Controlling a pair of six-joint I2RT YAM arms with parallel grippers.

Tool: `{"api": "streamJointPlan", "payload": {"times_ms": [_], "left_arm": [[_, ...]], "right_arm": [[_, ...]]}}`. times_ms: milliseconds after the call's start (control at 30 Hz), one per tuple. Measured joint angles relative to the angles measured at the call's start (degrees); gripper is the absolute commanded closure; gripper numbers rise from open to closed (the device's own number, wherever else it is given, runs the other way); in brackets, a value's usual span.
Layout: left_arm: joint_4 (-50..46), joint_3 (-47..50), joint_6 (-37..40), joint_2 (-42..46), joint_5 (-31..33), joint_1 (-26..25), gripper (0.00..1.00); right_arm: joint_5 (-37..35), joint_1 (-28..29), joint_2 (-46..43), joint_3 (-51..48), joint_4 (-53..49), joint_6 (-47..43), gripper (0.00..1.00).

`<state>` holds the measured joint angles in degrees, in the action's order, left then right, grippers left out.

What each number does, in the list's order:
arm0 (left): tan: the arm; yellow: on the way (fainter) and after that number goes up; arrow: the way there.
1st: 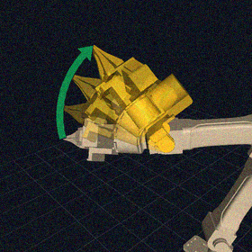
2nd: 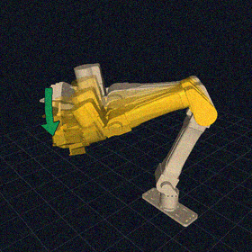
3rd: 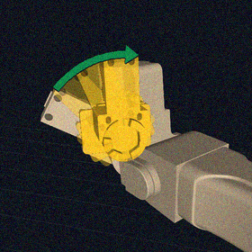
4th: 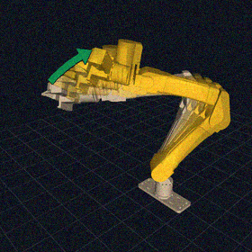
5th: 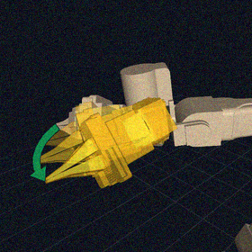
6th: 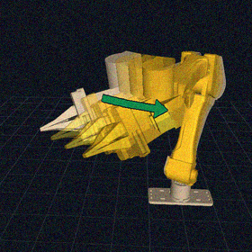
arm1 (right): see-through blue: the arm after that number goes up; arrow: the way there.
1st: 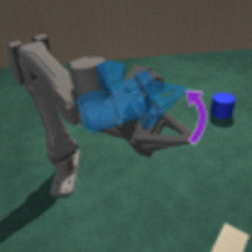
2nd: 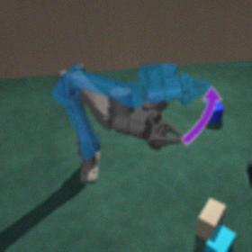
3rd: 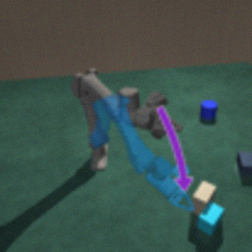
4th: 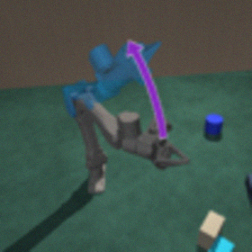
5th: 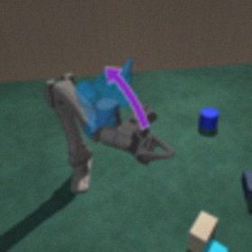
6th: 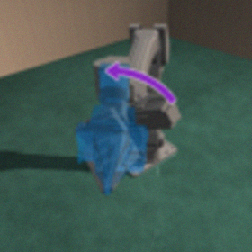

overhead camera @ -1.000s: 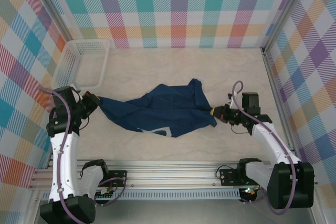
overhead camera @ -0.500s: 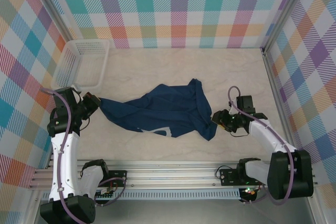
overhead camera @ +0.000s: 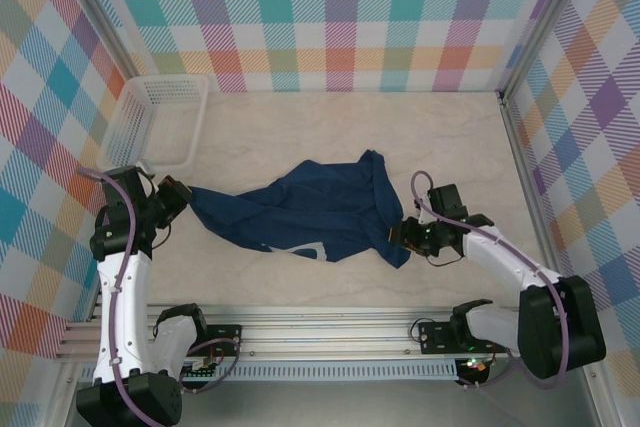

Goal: Fold the inside-out t-shirt

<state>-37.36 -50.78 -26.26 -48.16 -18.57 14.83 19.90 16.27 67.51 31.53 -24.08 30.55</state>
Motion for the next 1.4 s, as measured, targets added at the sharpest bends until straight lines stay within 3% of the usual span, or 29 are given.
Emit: {"api": "streamJointPlan", "payload": {"times_ms": [167,267,433,533,700,800,933,1200,1300,1400], "left_arm": [[0.0,0.0,0.0,0.0,0.0,0.0,1.0],[0.0,0.0,0.0,0.0,0.0,0.0,1.0],[0.0,-0.3,-1.2,-0.4,0.0,0.0,1.0],[-0.5,-4.9,-3.2,-3.4,0.1,0.1,1.0],[-1.3,-25.9,-6.8,-10.8,-1.2,4.3,1.0],[-1.6,-39.0,-7.9,-12.6,-2.8,6.5,1.0],[-2.0,-51.7,-8.7,-14.3,-5.0,7.5,1.0],[-12.4,-72.3,-6.4,-19.4,-5.7,7.8,1.0],[-13.4,-74.4,-5.7,-20.6,-5.5,7.8,1.0],[-12.1,-68.8,-5.7,-19.6,-5.4,7.8,1.0]], "right_arm": [[-0.6,1.4,1.9,0.0,0.0,0.0,0.93],[-1.8,1.5,1.2,0.8,-0.8,-0.7,1.0],[-5.9,0.6,-2.7,9.1,-5.1,-4.5,1.0],[-5.9,-4.7,-3.8,20.9,-6.8,-7.5,1.0],[-4.9,-17.3,-4.1,44.6,-4.2,-8.8,1.0],[-4.7,-20.7,-5.0,53.9,-4.0,-9.2,1.0],[-3.9,-21.5,-6.3,60.4,-5.6,-10.6,1.0],[-4.7,-21.7,-7.8,71.3,-16.4,-15.2,1.0],[-5.0,-21.8,-9.8,72.3,-17.9,-15.7,1.0],[-4.9,-21.8,-10.6,71.1,-17.9,-15.6,1.0]]}}
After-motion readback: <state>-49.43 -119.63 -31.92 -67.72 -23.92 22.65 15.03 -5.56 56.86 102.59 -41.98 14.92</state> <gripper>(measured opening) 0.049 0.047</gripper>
